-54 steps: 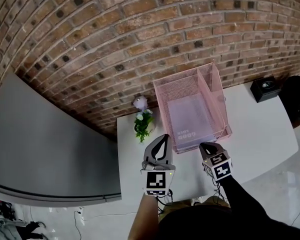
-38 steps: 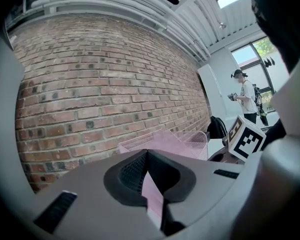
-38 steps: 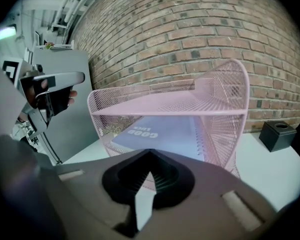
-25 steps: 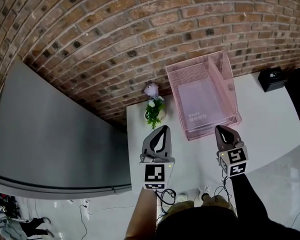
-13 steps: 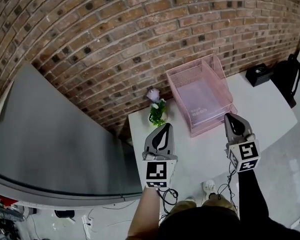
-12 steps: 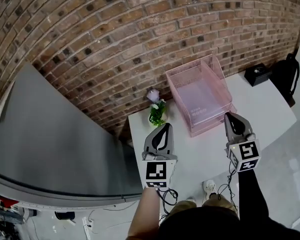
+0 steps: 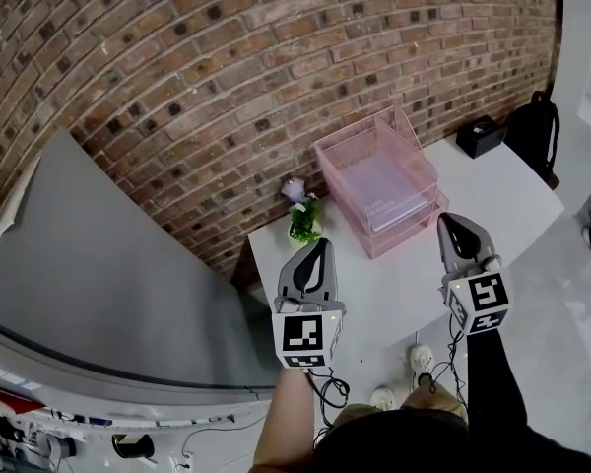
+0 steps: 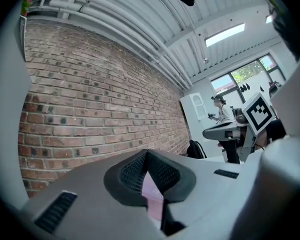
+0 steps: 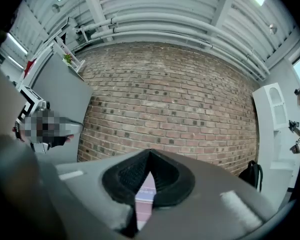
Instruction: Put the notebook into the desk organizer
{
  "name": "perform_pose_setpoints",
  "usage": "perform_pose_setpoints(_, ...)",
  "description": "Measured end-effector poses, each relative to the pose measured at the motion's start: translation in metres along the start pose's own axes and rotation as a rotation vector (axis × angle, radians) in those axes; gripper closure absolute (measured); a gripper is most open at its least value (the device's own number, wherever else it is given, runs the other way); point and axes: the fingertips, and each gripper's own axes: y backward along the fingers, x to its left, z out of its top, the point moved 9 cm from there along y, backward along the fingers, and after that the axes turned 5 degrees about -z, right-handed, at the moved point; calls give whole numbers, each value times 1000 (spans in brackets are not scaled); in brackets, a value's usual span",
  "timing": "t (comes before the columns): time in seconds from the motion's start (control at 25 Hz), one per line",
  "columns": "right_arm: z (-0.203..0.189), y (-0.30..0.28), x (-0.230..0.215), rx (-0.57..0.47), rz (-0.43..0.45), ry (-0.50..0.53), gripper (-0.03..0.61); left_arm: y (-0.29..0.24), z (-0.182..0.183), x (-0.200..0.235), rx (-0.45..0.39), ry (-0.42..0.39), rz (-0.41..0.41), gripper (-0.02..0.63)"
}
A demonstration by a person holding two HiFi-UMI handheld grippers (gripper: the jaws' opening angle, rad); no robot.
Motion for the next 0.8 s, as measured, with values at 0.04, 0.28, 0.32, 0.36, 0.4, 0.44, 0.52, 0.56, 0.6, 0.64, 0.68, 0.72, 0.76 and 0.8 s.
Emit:
perform_pose_setpoints(0.04, 2, 5, 2, 0, -6, 2, 578, 3, 1, -1, -3, 1, -6, 604)
perform_pose_setpoints(0.28, 5, 23, 10, 13, -30, -7, 578, 12, 0, -6, -14, 13, -31, 604)
perform_pose_setpoints(0.32, 6, 24, 12, 12, -30, -5, 578, 13, -1, -7, -14, 13, -37, 604)
perform_pose_setpoints(0.36, 6, 25, 14, 12, -28, -3, 578, 14, -1, -9, -13, 12, -42, 604)
perform_pose_setpoints(0.4, 7, 26, 16, 12, -26, 0, 578, 14, -1, -10, -13, 9, -47, 604)
perform_pose_setpoints(0.44, 8, 26, 18, 12, -25, 2, 578, 15, -1, -11, -14, 6, -53, 604)
perform_pose_setpoints(0.52, 9, 28, 19, 12, -25, 4, 578, 15, 3, -13, -19, 4, -62, 604)
perform_pose_setpoints(0.56, 10, 28, 20, 11, -25, 5, 578, 15, 4, -14, -21, 3, -64, 604)
perform_pose_setpoints(0.6, 10, 28, 20, 10, -26, 5, 578, 14, 3, -14, -18, 1, -66, 604)
perform_pose_setpoints(0.64, 11, 28, 21, 10, -27, 4, 578, 14, 2, -13, -14, -1, -66, 604)
perform_pose_setpoints(0.68, 10, 29, 21, 10, -28, 3, 578, 14, 1, -13, -13, -1, -67, 604)
perform_pose_setpoints(0.72, 10, 29, 22, 11, -28, 2, 578, 14, 2, -14, -18, -1, -67, 604)
perform_pose_setpoints(0.76, 10, 30, 23, 12, -27, 1, 578, 15, 3, -14, -23, -2, -68, 604)
perform_pose_setpoints(0.8, 9, 30, 24, 14, -27, 0, 578, 15, 3, -14, -26, -3, -68, 604)
